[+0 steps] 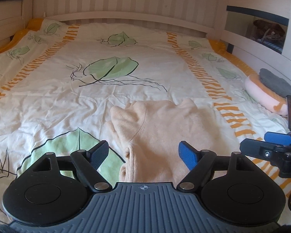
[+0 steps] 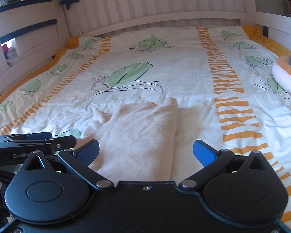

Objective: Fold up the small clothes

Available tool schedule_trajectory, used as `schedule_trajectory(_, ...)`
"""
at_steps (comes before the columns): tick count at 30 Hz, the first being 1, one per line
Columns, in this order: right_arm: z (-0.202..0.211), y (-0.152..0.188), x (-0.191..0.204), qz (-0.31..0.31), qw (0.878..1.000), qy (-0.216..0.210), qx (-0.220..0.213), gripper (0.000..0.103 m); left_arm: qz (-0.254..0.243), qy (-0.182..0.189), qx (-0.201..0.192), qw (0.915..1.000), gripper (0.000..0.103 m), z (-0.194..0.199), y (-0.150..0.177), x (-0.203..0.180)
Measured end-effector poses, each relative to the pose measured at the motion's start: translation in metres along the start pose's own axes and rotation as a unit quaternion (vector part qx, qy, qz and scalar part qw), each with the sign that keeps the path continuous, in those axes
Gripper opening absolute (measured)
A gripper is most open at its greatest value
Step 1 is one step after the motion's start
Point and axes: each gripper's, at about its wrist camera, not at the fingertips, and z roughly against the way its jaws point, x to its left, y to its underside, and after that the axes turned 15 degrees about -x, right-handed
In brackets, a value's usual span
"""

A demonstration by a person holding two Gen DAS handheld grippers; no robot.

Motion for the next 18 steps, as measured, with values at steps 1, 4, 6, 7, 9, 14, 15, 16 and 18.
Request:
schedule_trajectory(1, 0.001, 0.001, 0.003, 0.003, 1.000, -0.005, 0.002, 0.103, -0.005, -0.008, -0.001, 1.0000, 0.078, 0.003, 0.001, -0.002)
schedule_trajectory(4, 0.006, 0.006, 0.013, 0.014, 1.000, -0.005, 0.009, 0.103, -0.016, -0.024, -0.010, 0.9995, 0.078, 0.013, 0.002, -0.007)
schedule_trajectory(6, 0.009, 0.009, 0.018, 0.020, 1.000, 0.005, 0.013, 0.103, -0.022, -0.035, -0.011, 0.9991, 0.078, 0.018, 0.002, -0.008)
schedule_trajectory(7, 0.010, 0.010, 0.020, 0.022, 0.999, 0.015, 0.018, 0.103, -0.022, -0.039, -0.010, 0.9990, 0.078, 0.020, 0.002, -0.008)
schedule_trajectory(9, 0.010, 0.011, 0.021, 0.019, 0.999, 0.035, 0.029, 0.103, -0.017, -0.040, -0.006, 0.9990, 0.078, 0.023, 0.002, -0.007)
schedule_trajectory(14, 0.015, 0.013, 0.016, -0.008, 0.997, 0.054, 0.046, 0.102, 0.006, -0.039, 0.014, 0.9991, 0.078, 0.025, 0.006, -0.002)
schedule_trajectory(15, 0.015, 0.013, 0.015, -0.012, 0.997, 0.062, 0.055, 0.102, 0.011, -0.036, 0.022, 0.9991, 0.078, 0.024, 0.007, -0.002)
schedule_trajectory(16, 0.015, 0.014, 0.015, -0.012, 0.996, 0.066, 0.061, 0.102, 0.020, -0.032, 0.030, 0.9988, 0.078, 0.024, 0.009, -0.001)
schedule_trajectory(18, 0.016, 0.016, 0.015, -0.011, 0.995, 0.072, 0.069, 0.102, 0.033, -0.028, 0.045, 0.9981, 0.078, 0.022, 0.012, 0.000)
